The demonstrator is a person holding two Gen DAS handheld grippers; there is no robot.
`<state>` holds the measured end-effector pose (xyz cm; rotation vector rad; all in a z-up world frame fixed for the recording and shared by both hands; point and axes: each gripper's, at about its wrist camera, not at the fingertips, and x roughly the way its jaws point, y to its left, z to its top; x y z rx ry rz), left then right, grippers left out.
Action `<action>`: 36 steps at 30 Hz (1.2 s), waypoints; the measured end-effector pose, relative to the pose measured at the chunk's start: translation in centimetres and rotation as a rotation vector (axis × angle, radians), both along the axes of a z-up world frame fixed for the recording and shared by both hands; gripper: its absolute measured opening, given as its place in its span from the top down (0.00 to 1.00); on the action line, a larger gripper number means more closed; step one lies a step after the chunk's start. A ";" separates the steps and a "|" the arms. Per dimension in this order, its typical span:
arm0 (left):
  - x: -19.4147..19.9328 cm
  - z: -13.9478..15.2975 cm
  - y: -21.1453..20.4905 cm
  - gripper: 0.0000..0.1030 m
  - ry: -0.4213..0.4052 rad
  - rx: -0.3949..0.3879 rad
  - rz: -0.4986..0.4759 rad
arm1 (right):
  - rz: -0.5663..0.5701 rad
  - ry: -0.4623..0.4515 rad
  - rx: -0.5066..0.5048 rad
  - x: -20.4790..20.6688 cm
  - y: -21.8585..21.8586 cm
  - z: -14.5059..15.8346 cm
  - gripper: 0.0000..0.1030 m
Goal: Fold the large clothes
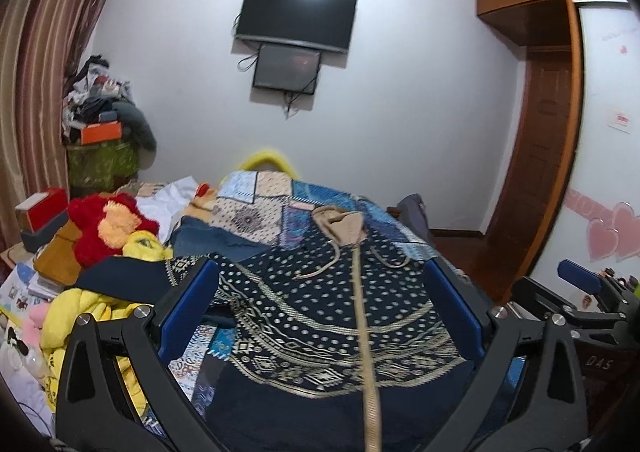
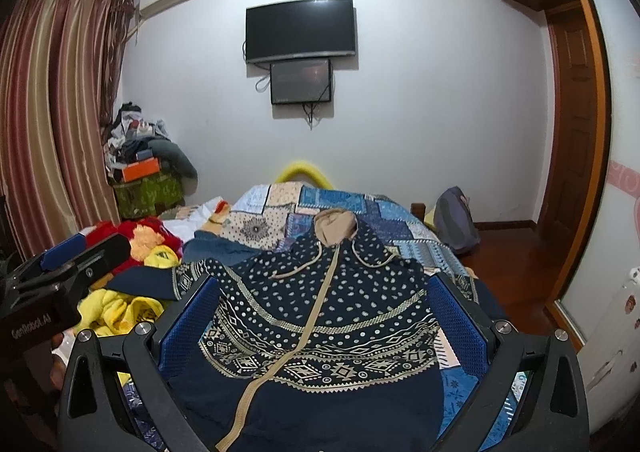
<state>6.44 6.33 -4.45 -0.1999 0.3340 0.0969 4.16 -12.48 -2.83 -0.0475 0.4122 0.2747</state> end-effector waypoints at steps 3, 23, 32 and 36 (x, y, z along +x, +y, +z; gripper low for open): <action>2.5 -1.7 3.0 0.00 0.049 -0.030 0.051 | 0.003 0.034 -0.015 2.4 1.0 -1.1 0.00; 12.5 -20.5 26.6 0.00 0.415 -0.191 0.397 | -0.009 0.370 -0.187 23.9 3.0 -14.7 0.00; 13.1 -24.1 31.7 0.25 0.463 -0.406 0.383 | 0.038 0.538 -0.106 29.6 3.2 -19.7 0.01; 13.8 -24.5 33.4 0.49 0.439 -0.432 0.430 | 0.053 0.582 -0.075 30.1 3.4 -20.6 0.01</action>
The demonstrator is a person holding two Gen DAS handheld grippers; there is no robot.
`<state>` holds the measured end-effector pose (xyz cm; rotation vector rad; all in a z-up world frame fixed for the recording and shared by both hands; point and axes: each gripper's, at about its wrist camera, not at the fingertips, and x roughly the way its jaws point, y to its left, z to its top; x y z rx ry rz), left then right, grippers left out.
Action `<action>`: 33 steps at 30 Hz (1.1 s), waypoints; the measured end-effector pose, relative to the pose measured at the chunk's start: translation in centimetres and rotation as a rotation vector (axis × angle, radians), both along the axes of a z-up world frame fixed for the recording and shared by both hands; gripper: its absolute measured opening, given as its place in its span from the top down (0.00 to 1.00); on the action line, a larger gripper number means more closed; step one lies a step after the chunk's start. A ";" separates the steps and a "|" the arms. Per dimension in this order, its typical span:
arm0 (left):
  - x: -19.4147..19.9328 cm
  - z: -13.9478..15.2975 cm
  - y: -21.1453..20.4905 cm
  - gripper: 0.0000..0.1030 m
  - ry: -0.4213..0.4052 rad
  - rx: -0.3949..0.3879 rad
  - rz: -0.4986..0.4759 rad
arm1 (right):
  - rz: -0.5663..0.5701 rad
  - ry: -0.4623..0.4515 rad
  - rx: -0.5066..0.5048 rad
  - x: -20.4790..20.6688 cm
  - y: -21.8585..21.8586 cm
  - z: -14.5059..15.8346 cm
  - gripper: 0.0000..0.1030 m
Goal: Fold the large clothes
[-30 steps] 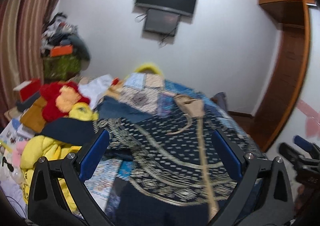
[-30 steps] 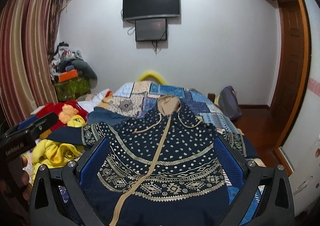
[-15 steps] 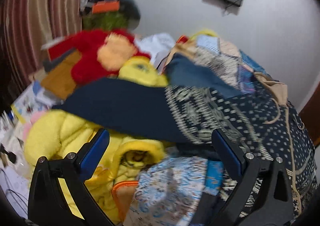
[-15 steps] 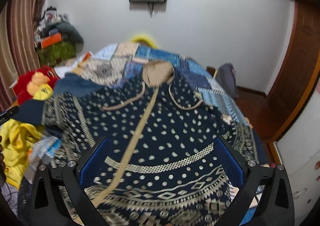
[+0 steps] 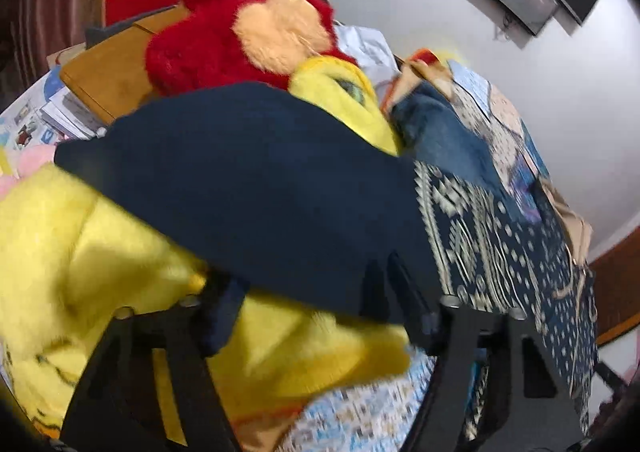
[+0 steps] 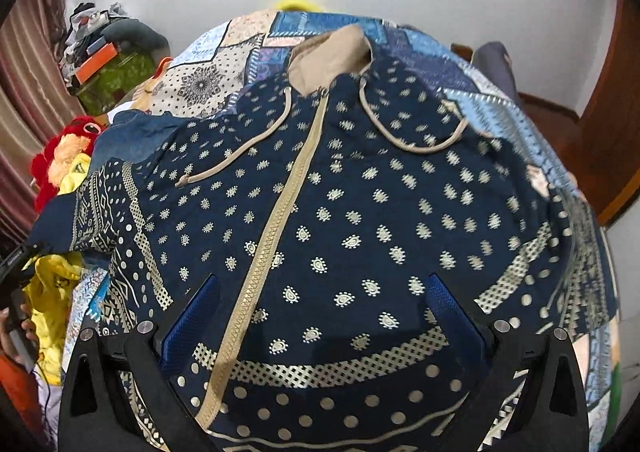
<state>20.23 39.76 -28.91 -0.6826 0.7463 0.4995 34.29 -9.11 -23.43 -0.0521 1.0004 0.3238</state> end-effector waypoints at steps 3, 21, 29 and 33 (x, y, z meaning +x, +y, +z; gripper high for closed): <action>0.6 0.3 0.8 0.69 0.028 0.024 0.038 | 0.002 0.004 0.006 -0.2 0.1 -0.1 0.01; 10.1 17.4 -13.4 0.96 -0.148 0.506 -0.261 | -0.013 -0.041 0.058 -2.7 -4.3 4.4 0.01; 17.4 17.7 -27.7 0.96 -0.194 0.453 -0.606 | -0.044 -0.064 0.048 -4.0 -8.2 5.4 0.01; 20.3 13.6 -34.5 0.96 -0.104 0.420 -0.766 | -0.074 -0.067 0.056 -4.4 -10.4 5.6 0.01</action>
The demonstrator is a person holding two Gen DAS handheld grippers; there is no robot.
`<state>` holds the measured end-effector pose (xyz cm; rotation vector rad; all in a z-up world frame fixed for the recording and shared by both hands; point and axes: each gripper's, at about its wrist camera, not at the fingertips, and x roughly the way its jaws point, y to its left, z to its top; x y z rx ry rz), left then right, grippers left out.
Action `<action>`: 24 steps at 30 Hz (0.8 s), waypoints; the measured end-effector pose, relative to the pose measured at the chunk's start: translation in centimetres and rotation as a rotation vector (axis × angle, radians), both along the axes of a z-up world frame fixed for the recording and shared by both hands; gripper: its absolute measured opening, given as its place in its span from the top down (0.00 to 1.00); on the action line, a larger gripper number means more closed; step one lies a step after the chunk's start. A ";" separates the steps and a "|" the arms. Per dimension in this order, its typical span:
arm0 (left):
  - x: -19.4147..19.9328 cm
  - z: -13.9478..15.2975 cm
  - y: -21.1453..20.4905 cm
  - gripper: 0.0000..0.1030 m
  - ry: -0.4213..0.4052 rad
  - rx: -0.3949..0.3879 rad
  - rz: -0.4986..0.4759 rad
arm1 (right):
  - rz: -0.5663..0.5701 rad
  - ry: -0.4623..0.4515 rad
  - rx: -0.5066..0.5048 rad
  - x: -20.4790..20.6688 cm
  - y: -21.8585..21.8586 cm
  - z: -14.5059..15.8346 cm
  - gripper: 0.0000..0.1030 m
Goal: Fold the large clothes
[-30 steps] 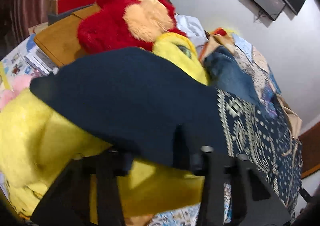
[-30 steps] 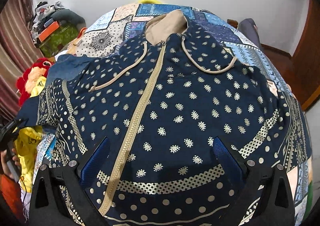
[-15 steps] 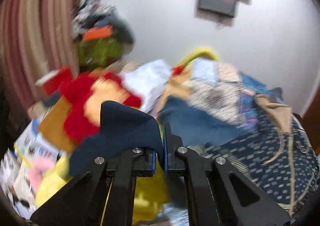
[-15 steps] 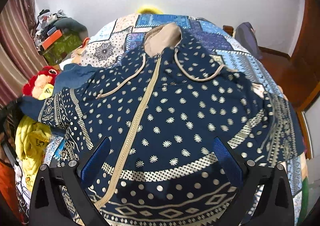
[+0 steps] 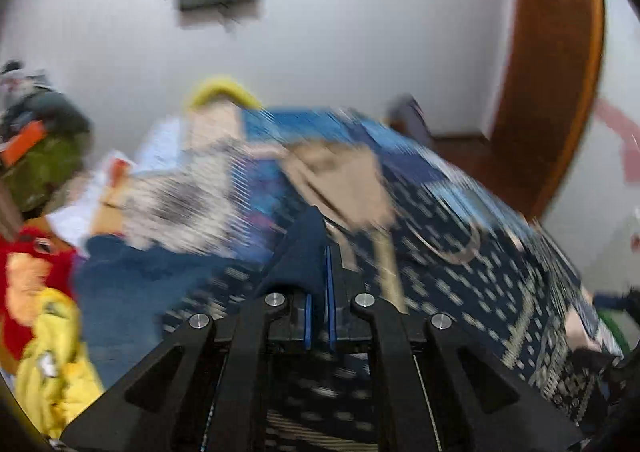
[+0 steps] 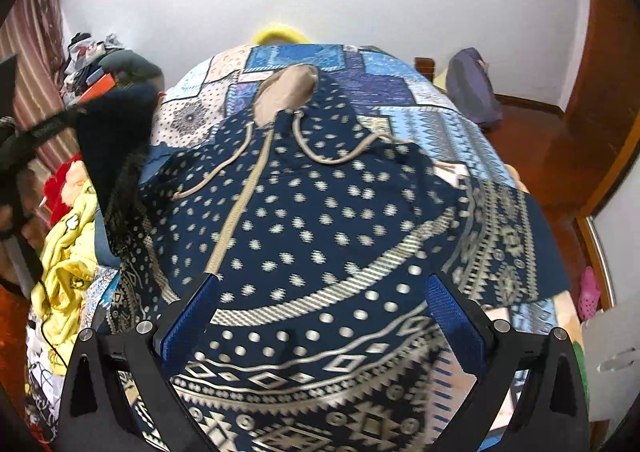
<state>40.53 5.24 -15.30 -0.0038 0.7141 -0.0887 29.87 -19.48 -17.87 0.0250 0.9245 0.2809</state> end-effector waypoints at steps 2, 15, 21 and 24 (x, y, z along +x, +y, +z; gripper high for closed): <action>0.6 -2.5 -2.9 0.96 0.072 -0.003 -0.059 | -0.015 0.009 0.014 -0.1 -1.2 0.0 0.01; -2.2 -10.1 -9.0 0.52 0.292 0.061 -0.211 | -0.025 0.024 -0.072 -0.7 -3.2 -1.2 0.01; -5.7 -7.5 -6.5 0.40 0.227 0.074 -0.172 | 0.052 -0.009 -0.120 -1.0 -0.3 -0.1 0.01; -7.3 -6.0 -2.9 0.26 0.192 0.043 -0.112 | 0.105 -0.036 -0.131 -0.9 2.0 0.7 0.01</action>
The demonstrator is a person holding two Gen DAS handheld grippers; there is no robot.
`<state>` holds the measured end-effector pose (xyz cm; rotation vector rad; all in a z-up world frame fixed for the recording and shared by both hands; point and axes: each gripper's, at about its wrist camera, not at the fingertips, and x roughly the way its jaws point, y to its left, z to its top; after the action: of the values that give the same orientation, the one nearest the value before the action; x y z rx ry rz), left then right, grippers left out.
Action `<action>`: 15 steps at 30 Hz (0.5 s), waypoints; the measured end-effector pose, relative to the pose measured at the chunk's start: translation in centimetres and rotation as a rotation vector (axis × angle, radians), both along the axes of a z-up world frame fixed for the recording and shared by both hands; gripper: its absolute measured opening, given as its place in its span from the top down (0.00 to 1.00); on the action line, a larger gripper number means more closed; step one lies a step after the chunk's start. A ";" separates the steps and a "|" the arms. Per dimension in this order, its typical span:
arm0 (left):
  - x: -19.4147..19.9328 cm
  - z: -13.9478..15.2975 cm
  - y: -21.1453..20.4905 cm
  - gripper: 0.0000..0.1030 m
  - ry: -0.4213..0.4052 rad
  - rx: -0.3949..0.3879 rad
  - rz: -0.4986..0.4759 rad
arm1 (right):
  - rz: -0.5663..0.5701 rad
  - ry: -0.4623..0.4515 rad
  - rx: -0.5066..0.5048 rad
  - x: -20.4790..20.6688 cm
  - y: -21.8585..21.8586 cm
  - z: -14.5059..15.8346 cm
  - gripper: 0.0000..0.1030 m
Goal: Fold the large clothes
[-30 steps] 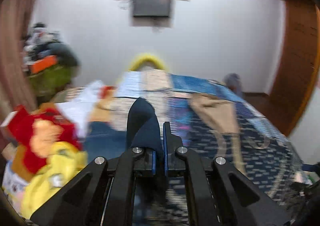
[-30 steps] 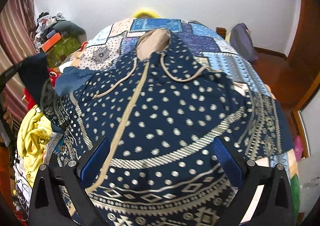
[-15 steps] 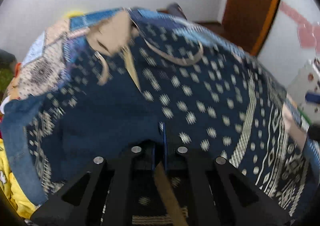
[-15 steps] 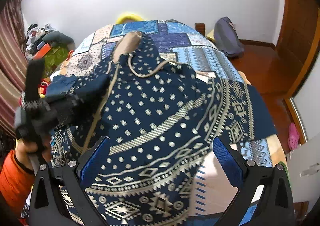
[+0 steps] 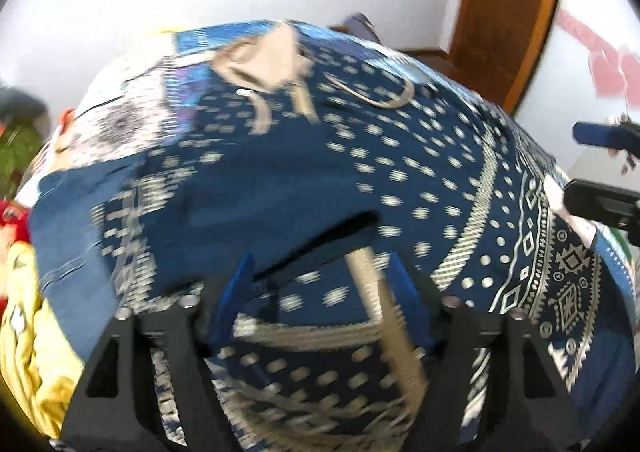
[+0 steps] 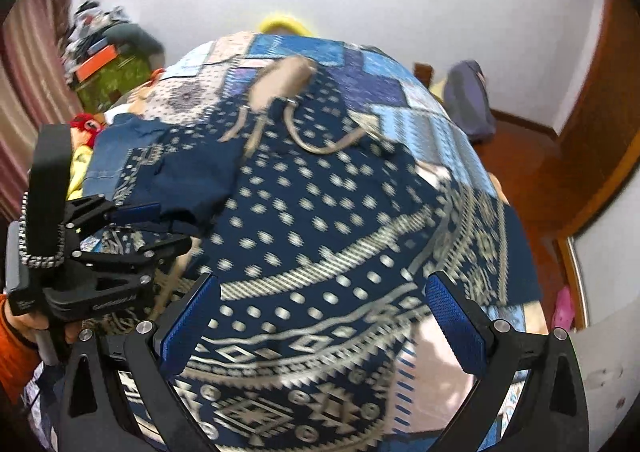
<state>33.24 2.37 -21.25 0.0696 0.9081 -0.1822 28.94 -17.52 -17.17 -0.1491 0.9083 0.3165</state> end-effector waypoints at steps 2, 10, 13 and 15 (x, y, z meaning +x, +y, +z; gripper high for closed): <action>-1.0 1.0 2.5 0.21 -0.018 0.000 0.049 | 0.040 -0.006 -0.003 0.3 1.8 0.4 0.01; -1.8 0.5 13.5 0.20 0.007 0.034 0.249 | 0.262 0.026 -0.045 1.8 12.6 -0.8 0.01; -1.5 -0.9 16.1 0.20 0.033 0.023 0.295 | 0.325 0.042 -0.069 2.5 16.7 -2.3 0.01; -1.3 -1.9 17.0 0.20 0.048 0.005 0.311 | 0.359 0.077 -0.076 3.3 19.2 -3.7 0.01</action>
<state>31.95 19.34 -23.12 -0.0718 0.9550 0.1079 32.25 1.68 -20.87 -0.3747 0.9695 0.6244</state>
